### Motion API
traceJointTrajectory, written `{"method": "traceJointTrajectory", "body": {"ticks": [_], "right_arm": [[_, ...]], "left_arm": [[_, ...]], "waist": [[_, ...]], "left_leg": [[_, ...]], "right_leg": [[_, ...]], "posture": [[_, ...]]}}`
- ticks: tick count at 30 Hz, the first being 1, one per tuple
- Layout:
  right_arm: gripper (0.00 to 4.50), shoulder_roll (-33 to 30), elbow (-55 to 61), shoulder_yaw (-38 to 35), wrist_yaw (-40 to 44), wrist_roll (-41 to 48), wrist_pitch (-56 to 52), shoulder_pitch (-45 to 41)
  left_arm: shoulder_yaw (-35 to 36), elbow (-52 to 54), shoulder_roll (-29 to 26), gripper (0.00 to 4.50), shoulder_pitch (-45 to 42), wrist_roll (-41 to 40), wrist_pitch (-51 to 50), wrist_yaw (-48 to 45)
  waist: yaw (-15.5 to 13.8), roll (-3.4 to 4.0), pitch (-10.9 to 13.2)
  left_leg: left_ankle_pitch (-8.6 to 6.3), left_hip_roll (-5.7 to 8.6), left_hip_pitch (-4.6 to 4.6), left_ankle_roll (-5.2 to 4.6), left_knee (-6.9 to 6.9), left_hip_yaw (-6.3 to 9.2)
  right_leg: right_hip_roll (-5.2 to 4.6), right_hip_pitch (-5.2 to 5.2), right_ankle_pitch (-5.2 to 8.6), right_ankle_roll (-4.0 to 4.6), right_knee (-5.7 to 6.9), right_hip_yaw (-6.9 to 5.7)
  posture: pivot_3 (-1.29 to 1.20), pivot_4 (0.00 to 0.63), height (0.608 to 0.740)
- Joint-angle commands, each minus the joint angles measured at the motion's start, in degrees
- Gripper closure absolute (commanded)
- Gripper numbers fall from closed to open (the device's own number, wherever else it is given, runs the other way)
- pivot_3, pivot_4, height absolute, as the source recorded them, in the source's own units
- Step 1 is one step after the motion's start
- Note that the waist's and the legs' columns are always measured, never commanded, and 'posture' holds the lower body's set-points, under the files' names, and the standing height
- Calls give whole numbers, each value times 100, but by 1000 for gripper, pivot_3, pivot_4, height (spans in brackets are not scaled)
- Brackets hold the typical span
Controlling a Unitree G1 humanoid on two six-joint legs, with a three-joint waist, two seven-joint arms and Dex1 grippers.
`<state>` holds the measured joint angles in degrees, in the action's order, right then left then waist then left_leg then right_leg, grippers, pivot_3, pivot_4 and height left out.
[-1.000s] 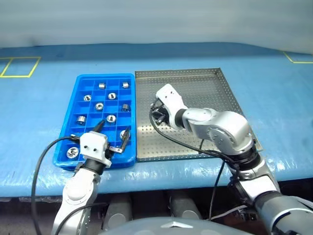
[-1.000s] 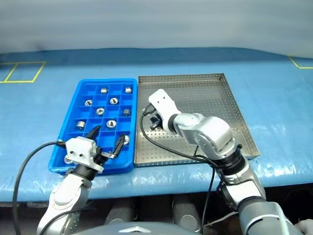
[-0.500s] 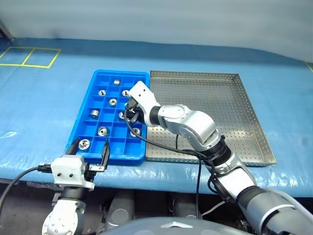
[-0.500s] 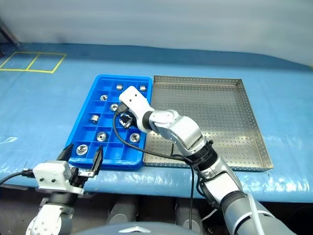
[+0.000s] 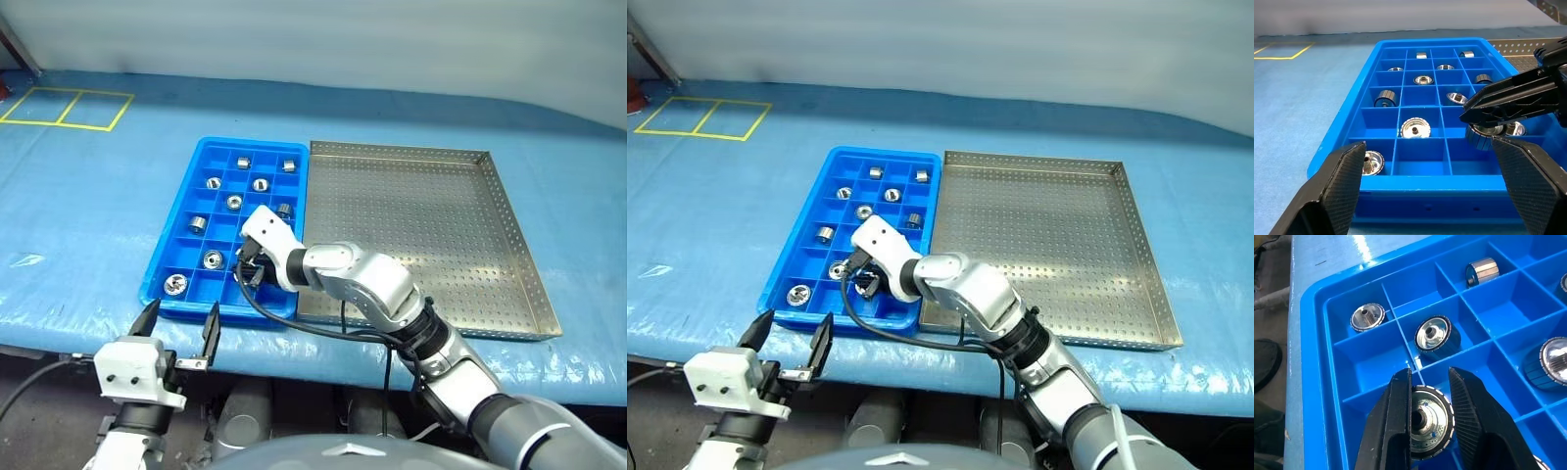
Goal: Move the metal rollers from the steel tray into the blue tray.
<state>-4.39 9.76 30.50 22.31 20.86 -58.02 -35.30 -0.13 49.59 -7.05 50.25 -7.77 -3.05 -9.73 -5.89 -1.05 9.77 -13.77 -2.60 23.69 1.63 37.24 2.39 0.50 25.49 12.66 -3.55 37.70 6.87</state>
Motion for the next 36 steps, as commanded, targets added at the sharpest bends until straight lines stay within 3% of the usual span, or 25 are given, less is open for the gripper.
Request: {"method": "traceJointTrajectory", "body": {"ticks": [1, 4, 15, 27, 36], "right_arm": [[3702, 125, 207, -97, 76, 84, -119, 89], [3702, 191, 342, -147, 106, 170, -225, 194], [79, 355, 719, -820, 15, 315, -188, 260], [35, -368, 1482, -1528, -34, 303, 157, 1131], [35, -349, 1724, -1595, -155, 355, 101, 1293]], "left_arm": [[-38, 122, -38, 0, -81, -30, 81, -35], [-47, 107, -54, 0, -143, -33, 42, -56], [98, 79, -394, 0, -710, -261, -374, -303], [251, -148, -911, 0, -1688, -731, -1002, -744], [204, -224, -1043, 0, -1950, -874, -1204, -876]], "waist": [[1, 0, 0], [0, 0, 0], [40, 0, 0], [388, 1, -1], [672, 0, -2]], "left_leg": [[0, 0, -1, 0, -2, -1], [0, 0, 0, 0, -4, -1], [0, -1, -1, 0, -3, -1], [1, -2, -6, 1, 1, -7], [1, -3, -12, 1, 2, -6]], "right_leg": [[0, 0, 0, 0, 0, 0], [0, 1, 0, 1, -1, -1], [0, 0, 0, 1, 0, -1], [1, -5, -1, 0, 7, 1], [2, -12, -4, -3, 13, 3]], "posture": [[439, 150, 740], [439, 150, 740], [319, 150, 740], [162, 150, 740], [124, 150, 740]]}}
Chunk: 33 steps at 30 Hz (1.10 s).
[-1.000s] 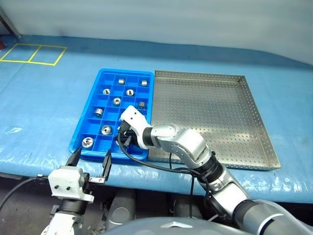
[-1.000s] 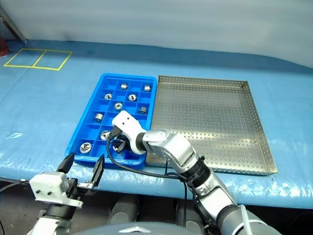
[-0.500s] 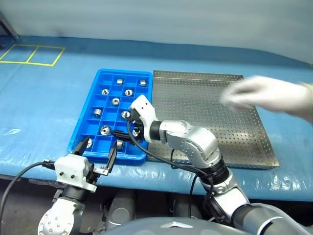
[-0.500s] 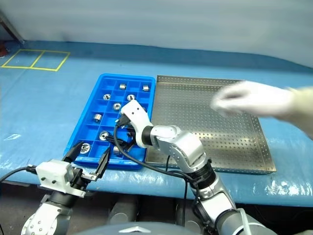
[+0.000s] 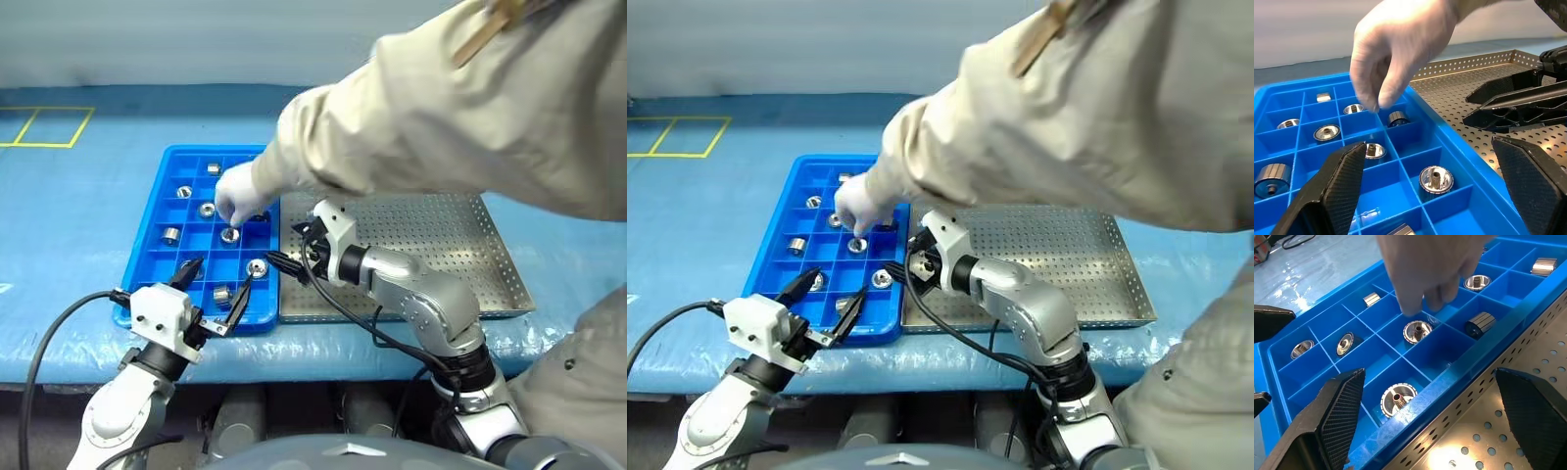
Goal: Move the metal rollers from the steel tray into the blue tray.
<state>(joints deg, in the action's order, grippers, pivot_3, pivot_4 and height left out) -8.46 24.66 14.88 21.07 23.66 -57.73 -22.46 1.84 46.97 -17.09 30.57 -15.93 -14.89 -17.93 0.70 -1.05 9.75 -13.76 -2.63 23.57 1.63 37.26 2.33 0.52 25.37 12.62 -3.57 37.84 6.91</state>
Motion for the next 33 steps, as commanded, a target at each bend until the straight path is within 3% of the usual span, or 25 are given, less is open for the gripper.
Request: {"method": "traceJointTrajectory", "body": {"ticks": [1, 33], "right_arm": [[35, 61, 235, -24, -37, 72, 72, 15], [35, 95, 141, 106, -16, 107, 35, -26]], "left_arm": [[4, 41, -45, 0, 30, -67, -21, -64], [50, 57, -10, 0, 224, -64, 40, -99]], "waist": [[18, 0, 0], [3, -1, 0]], "left_leg": [[0, 0, 0, 0, 0, 0], [0, 1, 0, 0, 7, 1]], "right_leg": [[0, 0, 0, -1, 0, 1], [0, -3, -2, -2, 2, 1]], "posture": [[126, 150, 740], [159, 150, 740]]}}
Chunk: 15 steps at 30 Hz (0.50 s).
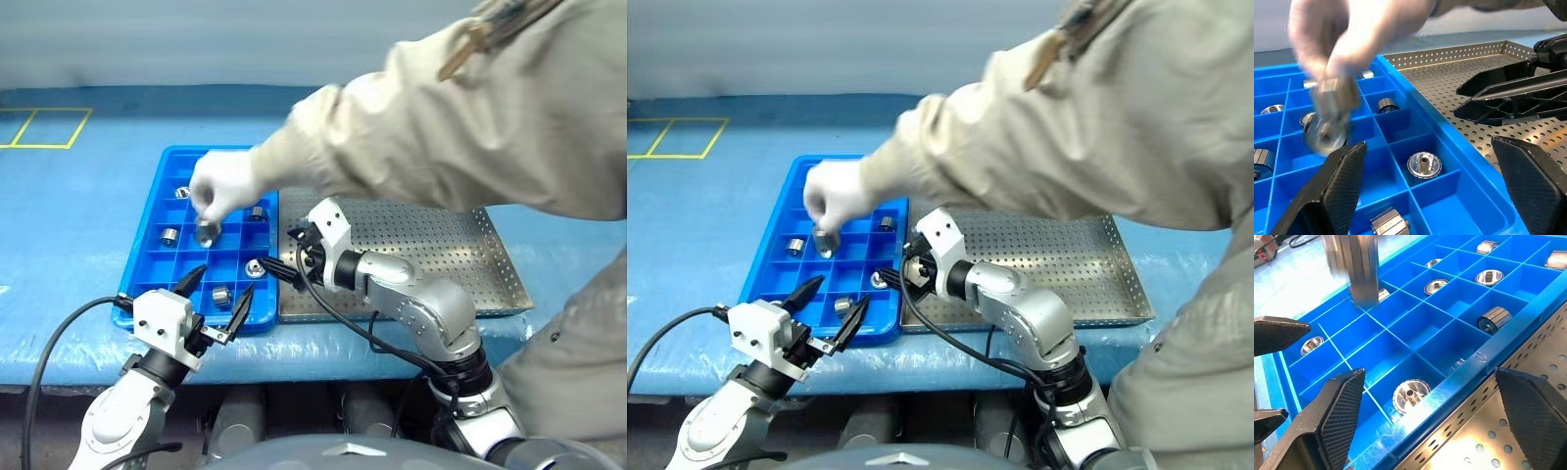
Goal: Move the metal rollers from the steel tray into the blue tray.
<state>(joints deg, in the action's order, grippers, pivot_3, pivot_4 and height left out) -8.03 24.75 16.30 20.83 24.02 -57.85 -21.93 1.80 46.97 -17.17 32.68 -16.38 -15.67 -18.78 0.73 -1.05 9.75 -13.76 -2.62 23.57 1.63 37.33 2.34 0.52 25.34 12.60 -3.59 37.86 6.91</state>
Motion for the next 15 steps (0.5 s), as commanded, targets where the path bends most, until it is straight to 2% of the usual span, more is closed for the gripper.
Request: {"method": "traceJointTrajectory", "body": {"ticks": [1, 15], "right_arm": [[35, 53, 132, -35, 9, 74, 47, -79], [35, 62, 152, -2, -16, 62, 42, -71]], "left_arm": [[53, 56, -2, 0, 13, -21, 118, -15], [62, 0, 12, 0, 67, -8, 203, -35]], "waist": [[0, 0, 0], [6, 0, 0]], "left_leg": [[0, 0, 0, 0, 0, 0], [0, 0, 0, 0, 0, 0]], "right_leg": [[0, 0, 0, 0, 0, 0], [0, 0, 0, 0, 0, 0]], "posture": [[159, 150, 740], [126, 150, 740]]}}
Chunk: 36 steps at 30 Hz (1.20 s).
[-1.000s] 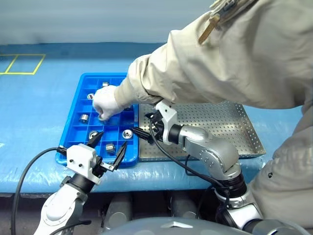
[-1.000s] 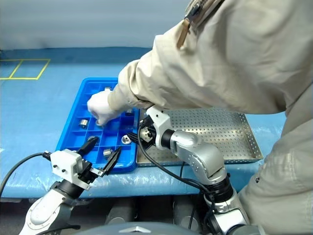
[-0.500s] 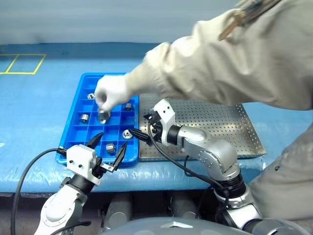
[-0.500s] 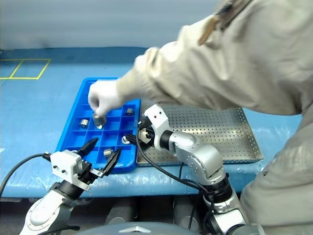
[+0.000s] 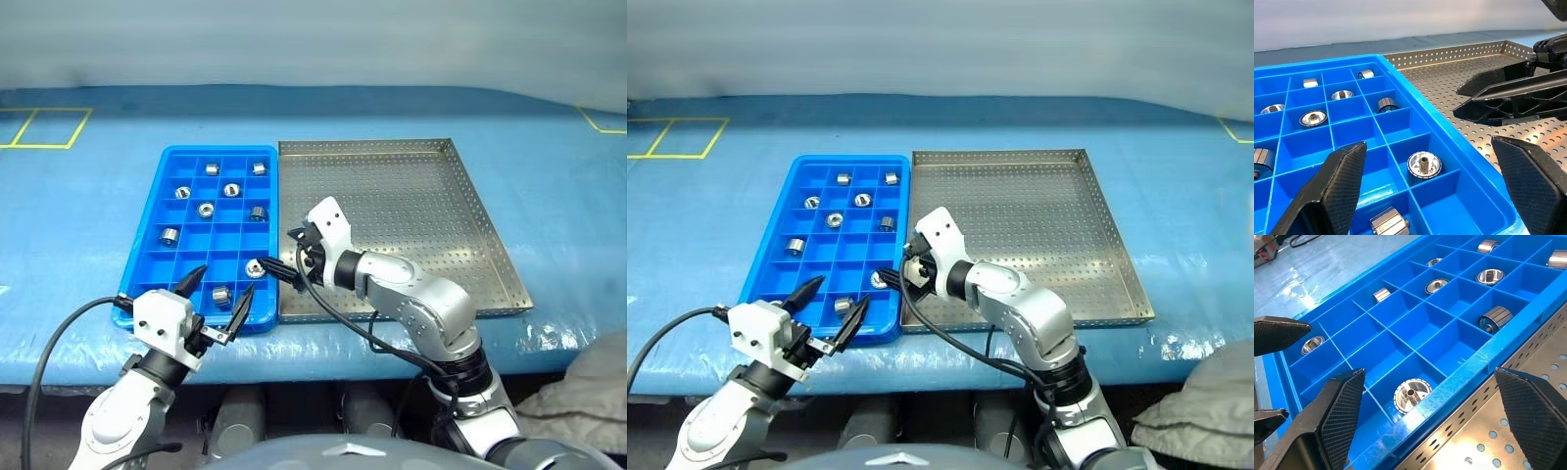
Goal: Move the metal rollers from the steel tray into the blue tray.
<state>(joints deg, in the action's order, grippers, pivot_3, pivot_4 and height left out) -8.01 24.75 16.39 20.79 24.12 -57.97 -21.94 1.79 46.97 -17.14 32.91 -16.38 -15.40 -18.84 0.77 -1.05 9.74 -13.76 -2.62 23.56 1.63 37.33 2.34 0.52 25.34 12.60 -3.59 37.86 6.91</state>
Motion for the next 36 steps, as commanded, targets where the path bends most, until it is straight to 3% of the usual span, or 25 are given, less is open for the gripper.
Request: {"method": "traceJointTrajectory", "body": {"ticks": [1, 36], "right_arm": [[35, 61, 157, -4, -15, 51, 51, -69], [35, 146, 57, 74, -8, 52, 104, -127]], "left_arm": [[60, -11, 13, 0, 48, -5, 186, -30], [71, 66, -35, 0, 42, -27, 133, 0]], "waist": [[5, 0, 0], [26, -1, -1]], "left_leg": [[0, 0, 0, 0, 0, 0], [0, 0, -1, 0, 3, 0]], "right_leg": [[0, 0, 0, 0, 0, 0], [0, -1, 0, 0, 5, 0]], "posture": [[125, 150, 740], [156, 150, 740]]}}
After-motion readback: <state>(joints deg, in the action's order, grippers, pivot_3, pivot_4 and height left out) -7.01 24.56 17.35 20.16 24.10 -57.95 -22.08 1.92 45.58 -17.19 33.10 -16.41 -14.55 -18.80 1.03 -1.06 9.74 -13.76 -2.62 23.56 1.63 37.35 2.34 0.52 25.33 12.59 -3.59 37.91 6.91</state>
